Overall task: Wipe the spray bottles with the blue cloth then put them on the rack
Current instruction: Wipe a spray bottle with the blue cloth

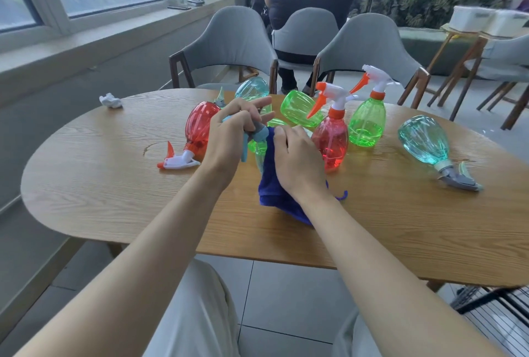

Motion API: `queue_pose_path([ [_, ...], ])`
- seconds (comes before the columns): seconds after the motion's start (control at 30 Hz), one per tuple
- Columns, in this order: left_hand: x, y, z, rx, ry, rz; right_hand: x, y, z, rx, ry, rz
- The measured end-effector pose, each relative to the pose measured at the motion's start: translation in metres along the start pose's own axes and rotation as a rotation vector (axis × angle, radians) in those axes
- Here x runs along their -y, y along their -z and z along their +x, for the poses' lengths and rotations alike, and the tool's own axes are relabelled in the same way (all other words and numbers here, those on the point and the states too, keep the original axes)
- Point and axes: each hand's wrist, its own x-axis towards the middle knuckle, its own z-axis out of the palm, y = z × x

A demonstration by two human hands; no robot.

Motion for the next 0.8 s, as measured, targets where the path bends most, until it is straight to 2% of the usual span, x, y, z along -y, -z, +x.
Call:
queue_pose_path([
  [0.17,0.003,0.006,0.001,-0.015,0.016,-0.009,-0.016,0.014,0.012,0.13,-0.317,0.113],
  [0.23,0.006,0.007,0.003,-0.034,0.023,-0.048,-0.013,0.013,0.013,0.123,-0.295,0.075],
  [0.37,0.011,0.005,0.0,-0.111,0.035,-0.076,0.0,-0.001,0.0,-0.014,0.015,-0.037],
  [0.43,0.013,0.004,-0.001,-0.149,0.04,-0.022,0.0,-0.004,-0.003,-0.036,0.073,-0.076],
  [0.67,0.016,-0.008,0.0,-0.205,-0.022,0.272,-0.013,0.014,0.012,0.1,-0.208,0.154],
  [0.8,0.019,-0.002,0.003,-0.279,0.02,0.338,-0.011,0.005,0.012,0.057,-0.223,0.17],
])
